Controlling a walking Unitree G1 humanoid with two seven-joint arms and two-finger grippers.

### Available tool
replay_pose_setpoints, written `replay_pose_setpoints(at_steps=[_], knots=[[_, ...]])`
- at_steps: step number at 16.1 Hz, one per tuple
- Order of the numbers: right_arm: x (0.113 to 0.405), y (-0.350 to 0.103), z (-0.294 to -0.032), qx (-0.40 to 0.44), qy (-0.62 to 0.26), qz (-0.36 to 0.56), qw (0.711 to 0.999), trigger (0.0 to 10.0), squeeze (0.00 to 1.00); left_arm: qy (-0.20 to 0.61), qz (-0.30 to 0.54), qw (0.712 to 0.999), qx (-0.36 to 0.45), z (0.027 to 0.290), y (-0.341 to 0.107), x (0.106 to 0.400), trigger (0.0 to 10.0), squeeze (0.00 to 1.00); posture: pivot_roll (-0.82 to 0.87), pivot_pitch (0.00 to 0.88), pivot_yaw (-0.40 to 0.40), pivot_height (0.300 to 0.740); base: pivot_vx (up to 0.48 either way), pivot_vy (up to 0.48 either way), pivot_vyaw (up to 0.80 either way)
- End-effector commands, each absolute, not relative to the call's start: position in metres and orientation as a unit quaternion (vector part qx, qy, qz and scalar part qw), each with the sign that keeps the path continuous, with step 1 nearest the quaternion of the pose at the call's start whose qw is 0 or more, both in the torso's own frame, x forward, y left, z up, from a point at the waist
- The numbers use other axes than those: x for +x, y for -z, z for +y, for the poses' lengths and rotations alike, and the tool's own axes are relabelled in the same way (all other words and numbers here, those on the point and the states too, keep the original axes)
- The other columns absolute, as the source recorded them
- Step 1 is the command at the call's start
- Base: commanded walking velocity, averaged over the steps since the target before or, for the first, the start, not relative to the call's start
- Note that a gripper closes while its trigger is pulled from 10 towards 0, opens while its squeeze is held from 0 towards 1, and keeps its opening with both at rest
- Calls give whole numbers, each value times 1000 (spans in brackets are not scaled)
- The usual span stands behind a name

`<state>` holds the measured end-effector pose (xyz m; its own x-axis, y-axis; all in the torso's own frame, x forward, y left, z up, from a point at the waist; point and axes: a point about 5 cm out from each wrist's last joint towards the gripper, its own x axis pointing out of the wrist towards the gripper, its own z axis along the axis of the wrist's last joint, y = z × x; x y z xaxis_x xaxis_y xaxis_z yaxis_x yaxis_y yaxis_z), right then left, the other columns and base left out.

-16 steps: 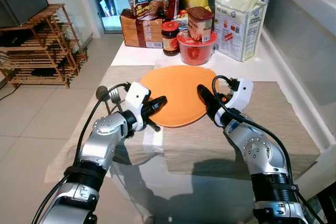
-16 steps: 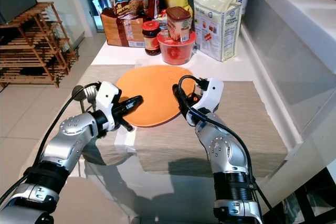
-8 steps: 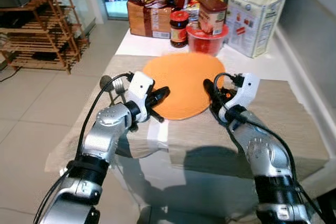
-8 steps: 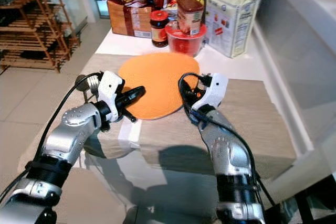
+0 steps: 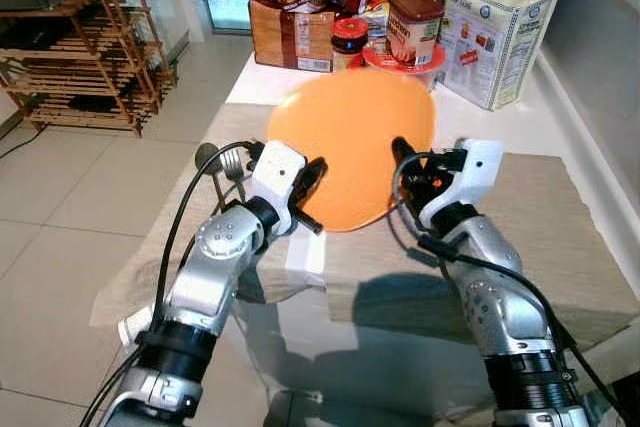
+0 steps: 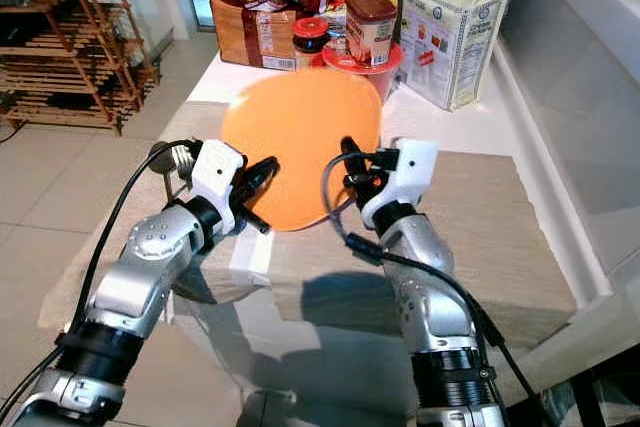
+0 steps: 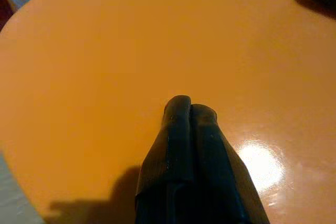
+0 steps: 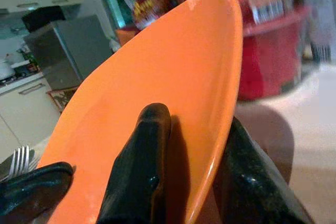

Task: Setting the table

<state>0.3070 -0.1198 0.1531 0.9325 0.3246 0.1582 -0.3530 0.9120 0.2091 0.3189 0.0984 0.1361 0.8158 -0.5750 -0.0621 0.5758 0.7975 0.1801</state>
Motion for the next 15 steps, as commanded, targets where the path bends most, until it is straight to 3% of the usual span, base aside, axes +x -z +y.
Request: replay_pose_setpoints(at_steps=[1,3,8,10,12,15], knots=[[304,-149,-114,57,-190,-59,978,0,0,308,79,942,109,96,-103,309,10000,0,-35,0,39,740,0,0,0],[305,-173,-105,17,-203,-130,970,0,0,317,86,939,101,84,-95,298,10000,0,-35,0,38,740,0,0,0],[314,-205,-109,-20,-171,-216,961,0,0,296,80,947,91,82,-95,295,10000,0,-28,0,32,740,0,0,0],[315,-217,-111,-41,-154,-252,954,0,0,276,55,959,42,85,-109,296,10000,0,-34,0,37,740,0,0,0],[314,-227,-114,-74,-129,-291,945,0,0,240,-10,970,25,96,-131,296,10000,0,-32,0,40,740,0,0,0],[313,-237,-116,-100,-100,-326,935,0,0,212,-34,976,25,104,-141,293,10000,0,-29,0,42,740,0,0,0]])
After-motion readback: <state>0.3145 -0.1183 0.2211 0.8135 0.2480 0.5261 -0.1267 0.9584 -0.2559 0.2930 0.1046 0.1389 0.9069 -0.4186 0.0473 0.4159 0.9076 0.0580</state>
